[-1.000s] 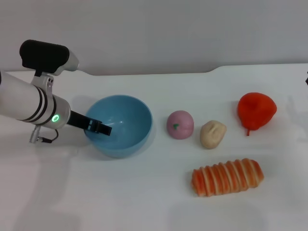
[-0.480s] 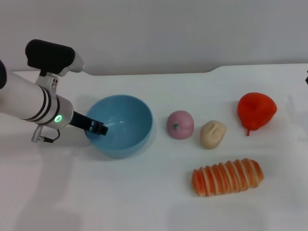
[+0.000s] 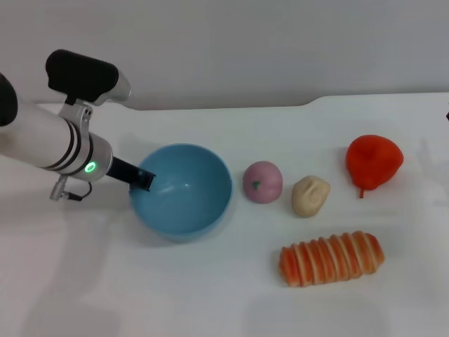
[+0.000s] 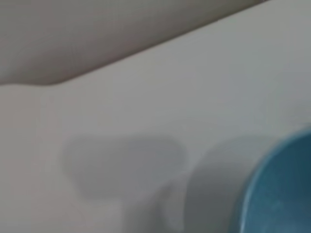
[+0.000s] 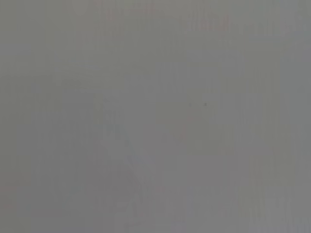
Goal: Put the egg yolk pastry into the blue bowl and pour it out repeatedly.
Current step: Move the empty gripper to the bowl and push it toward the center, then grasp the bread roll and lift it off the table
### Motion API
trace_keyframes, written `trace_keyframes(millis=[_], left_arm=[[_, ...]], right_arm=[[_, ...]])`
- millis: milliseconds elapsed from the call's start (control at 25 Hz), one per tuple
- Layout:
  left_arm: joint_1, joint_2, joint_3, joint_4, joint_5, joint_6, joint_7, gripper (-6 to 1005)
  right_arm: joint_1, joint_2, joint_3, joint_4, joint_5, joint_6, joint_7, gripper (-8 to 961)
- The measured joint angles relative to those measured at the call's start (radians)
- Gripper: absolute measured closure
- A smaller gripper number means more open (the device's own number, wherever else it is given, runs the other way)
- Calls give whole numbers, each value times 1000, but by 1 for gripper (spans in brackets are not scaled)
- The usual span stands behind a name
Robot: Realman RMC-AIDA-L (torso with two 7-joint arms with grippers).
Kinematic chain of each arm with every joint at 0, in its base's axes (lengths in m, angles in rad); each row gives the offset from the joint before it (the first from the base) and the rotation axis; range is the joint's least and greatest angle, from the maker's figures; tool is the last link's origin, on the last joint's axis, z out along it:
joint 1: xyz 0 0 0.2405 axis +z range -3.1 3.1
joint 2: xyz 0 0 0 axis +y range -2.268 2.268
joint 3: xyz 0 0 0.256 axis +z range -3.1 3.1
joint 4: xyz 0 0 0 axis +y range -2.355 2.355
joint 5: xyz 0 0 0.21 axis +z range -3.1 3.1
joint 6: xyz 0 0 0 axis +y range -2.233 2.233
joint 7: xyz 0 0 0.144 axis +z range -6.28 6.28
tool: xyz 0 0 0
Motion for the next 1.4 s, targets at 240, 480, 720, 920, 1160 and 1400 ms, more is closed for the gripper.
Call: trace_keyframes(millis=[240, 480, 720, 920, 1160, 1400], left_arm=[[-2, 1, 23, -83, 2, -26, 1, 989], [-22, 5, 27, -157, 23, -89, 8, 1001], [-71, 4, 19, -168, 99, -157, 6, 1000], [-80, 6, -19, -173, 102, -174, 10, 999], [-71, 5, -33, -164, 102, -150, 13, 1000], [-58, 3, -34, -158, 98, -125, 9, 1000]], right_arm=[[1, 0, 1, -2, 1, 0, 0, 377], [-1, 0, 2, -1, 2, 0, 0, 376], [-1, 0, -9, 1, -2, 0, 7, 377], [-4, -8, -32, -21, -79, 0, 125, 377], [-97, -16, -40, -379, -459, 108, 580, 377], [-145, -10, -60, -826, -1082, 337, 1257, 376]])
